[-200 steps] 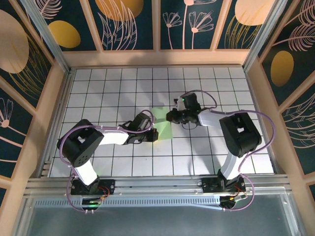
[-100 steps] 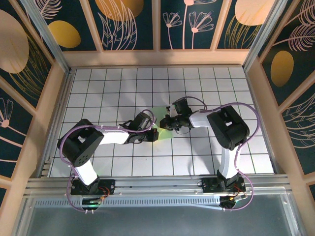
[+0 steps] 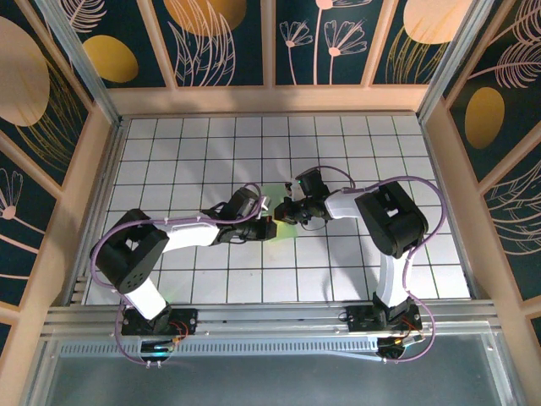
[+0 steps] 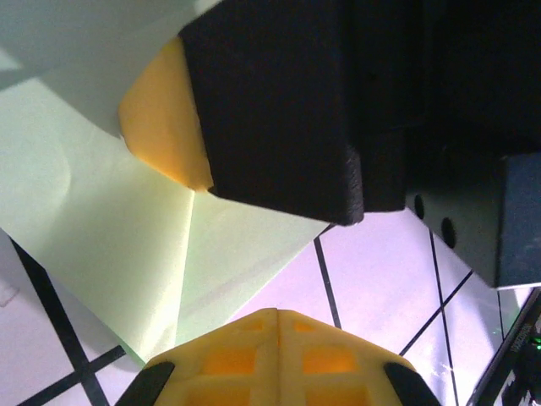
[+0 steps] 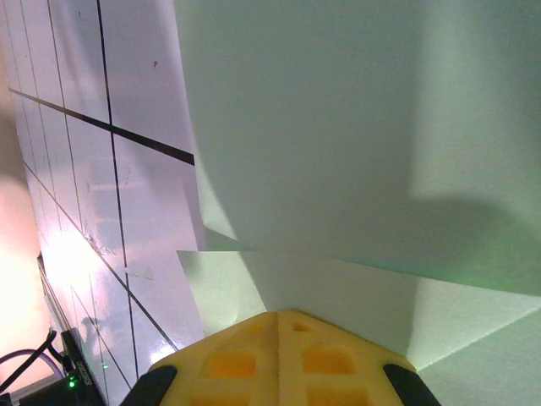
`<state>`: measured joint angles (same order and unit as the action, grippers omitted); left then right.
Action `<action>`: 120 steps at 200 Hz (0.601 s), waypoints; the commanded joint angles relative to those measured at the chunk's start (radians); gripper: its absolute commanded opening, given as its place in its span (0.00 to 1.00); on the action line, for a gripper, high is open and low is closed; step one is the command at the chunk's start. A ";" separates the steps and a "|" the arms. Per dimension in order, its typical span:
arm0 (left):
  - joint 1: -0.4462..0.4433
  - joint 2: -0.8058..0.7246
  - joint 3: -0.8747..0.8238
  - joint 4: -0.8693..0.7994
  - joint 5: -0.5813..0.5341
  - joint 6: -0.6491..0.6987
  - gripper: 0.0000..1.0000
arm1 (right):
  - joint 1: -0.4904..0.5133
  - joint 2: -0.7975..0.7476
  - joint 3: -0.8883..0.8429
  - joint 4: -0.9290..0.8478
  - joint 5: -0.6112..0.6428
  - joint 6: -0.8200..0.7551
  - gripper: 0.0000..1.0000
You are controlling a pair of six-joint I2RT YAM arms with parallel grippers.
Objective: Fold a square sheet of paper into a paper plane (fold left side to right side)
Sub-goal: Fold the triangle a second time at the center of the table.
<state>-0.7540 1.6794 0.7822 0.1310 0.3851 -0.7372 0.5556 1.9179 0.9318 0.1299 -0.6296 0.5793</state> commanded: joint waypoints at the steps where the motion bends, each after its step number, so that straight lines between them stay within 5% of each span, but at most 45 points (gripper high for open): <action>1: -0.004 0.028 -0.018 0.024 0.031 -0.031 0.02 | 0.009 0.044 -0.022 -0.088 0.041 -0.009 0.00; 120: -0.004 0.093 -0.049 0.051 0.020 -0.035 0.02 | 0.009 0.049 -0.021 -0.099 0.052 -0.016 0.00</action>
<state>-0.7540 1.7630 0.7616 0.1665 0.3965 -0.7544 0.5556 1.9179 0.9318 0.1287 -0.6289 0.5789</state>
